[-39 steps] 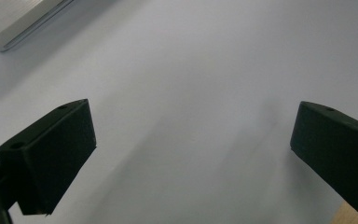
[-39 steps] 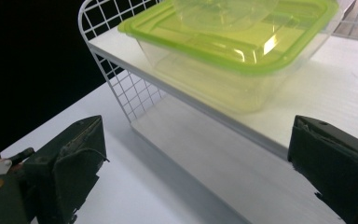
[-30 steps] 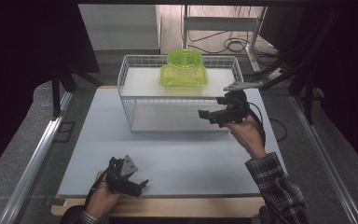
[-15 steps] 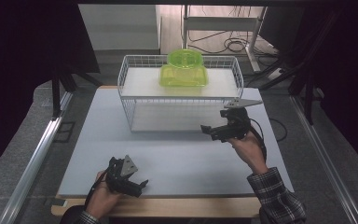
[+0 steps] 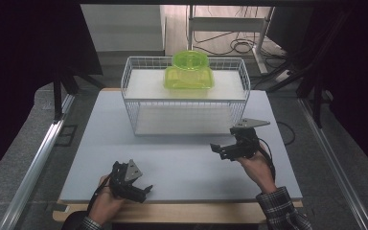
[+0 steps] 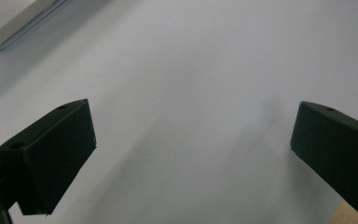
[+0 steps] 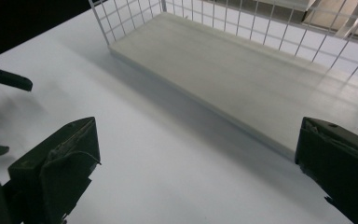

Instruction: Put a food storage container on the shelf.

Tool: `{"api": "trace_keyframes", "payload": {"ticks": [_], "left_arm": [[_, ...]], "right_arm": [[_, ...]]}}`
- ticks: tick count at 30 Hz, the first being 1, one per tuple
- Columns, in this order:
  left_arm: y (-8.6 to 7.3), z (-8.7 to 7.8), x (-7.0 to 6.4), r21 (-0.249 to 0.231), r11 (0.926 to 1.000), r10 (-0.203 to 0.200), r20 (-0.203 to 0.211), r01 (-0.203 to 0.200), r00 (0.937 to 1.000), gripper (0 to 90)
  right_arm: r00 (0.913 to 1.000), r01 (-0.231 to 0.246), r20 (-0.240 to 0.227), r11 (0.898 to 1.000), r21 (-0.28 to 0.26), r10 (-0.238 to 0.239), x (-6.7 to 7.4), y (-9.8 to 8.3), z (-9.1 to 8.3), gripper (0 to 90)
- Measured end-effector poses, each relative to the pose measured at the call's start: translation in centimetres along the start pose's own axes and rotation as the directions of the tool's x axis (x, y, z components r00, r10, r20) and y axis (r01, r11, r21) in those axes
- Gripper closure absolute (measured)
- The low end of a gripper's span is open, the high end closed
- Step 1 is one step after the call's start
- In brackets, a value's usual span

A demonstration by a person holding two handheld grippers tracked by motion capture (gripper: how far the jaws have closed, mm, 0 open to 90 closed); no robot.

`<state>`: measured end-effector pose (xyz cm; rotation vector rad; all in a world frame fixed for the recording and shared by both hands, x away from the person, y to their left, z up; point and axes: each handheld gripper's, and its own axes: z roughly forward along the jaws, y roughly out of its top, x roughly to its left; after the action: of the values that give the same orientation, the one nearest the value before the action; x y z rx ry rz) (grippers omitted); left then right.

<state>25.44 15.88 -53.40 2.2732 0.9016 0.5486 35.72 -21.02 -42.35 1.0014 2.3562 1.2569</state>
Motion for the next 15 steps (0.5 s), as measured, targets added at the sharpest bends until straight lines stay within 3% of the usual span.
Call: {"api": "trace_keyframes", "payload": {"ticks": [10,15], "left_arm": [[0.0,0.0,0.0,-0.001,1.0000,0.001,0.002,-0.001,1.0000,0.0],[0.0,0.0,0.0,-0.001,1.0000,0.002,0.003,-0.002,1.0000,0.0]], "right_arm": [[0.9992,-0.038,0.017,0.999,0.015,0.037,0.1,-2.7,0.4,0.0],[0.9990,-0.022,0.040,0.999,0.046,0.020,0.4,-4.2,0.9,0.0]]}}
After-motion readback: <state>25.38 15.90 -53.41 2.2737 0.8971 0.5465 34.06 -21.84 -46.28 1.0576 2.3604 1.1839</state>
